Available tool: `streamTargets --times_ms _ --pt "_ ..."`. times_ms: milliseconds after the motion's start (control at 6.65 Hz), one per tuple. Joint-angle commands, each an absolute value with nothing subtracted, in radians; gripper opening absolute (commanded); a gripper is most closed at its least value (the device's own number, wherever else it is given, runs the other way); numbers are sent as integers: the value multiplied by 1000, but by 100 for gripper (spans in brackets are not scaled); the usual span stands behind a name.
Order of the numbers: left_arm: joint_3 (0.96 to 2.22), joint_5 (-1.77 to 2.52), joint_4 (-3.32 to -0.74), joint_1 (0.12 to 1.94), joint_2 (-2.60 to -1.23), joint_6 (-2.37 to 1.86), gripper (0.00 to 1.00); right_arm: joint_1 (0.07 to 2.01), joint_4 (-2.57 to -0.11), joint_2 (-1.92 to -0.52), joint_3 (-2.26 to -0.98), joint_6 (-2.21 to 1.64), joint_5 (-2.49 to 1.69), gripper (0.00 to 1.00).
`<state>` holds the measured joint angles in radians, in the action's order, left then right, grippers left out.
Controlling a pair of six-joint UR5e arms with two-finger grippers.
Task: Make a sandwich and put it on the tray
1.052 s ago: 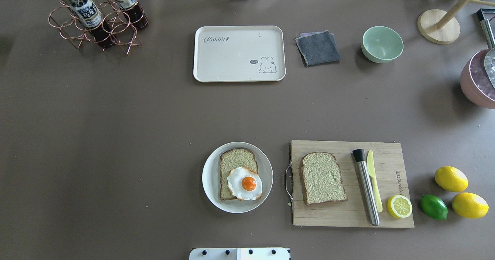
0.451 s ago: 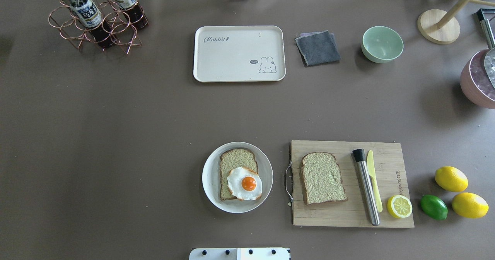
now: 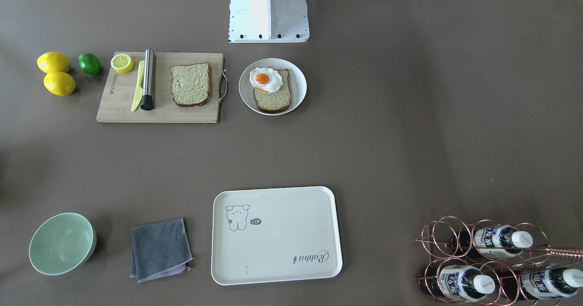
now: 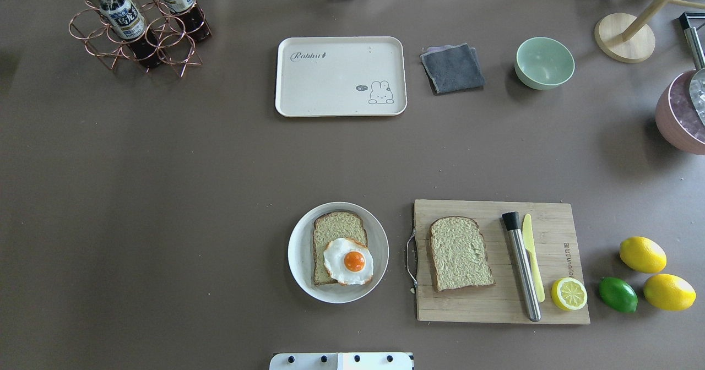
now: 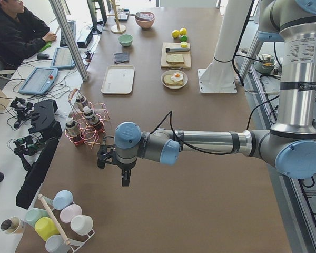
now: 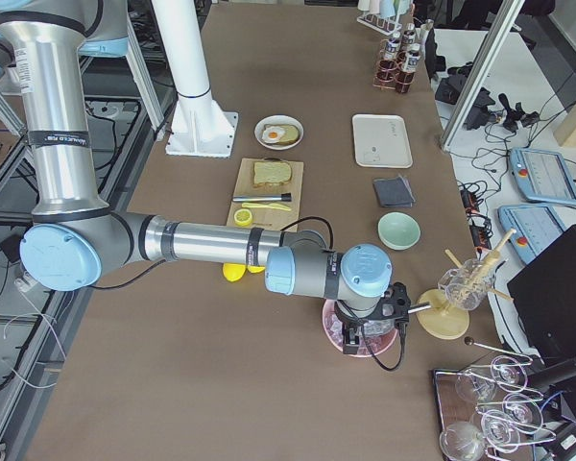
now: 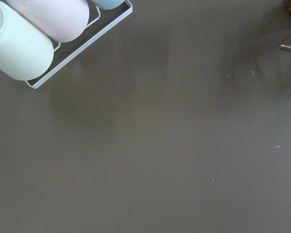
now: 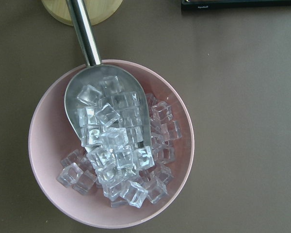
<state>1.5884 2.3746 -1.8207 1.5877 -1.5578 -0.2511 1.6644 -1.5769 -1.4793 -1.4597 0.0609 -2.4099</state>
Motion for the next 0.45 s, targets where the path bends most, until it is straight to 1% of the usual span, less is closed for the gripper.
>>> streamTargets --times_ms 0,301 --pt "1585 2375 -1839 1586 -1554 -252 98 1664 -1575 -1486 -1463 63 -2408 100" --pt "1589 2375 -1841 1586 -1546 -250 98 1664 -1577 -1491 -1463 63 -2410 100"
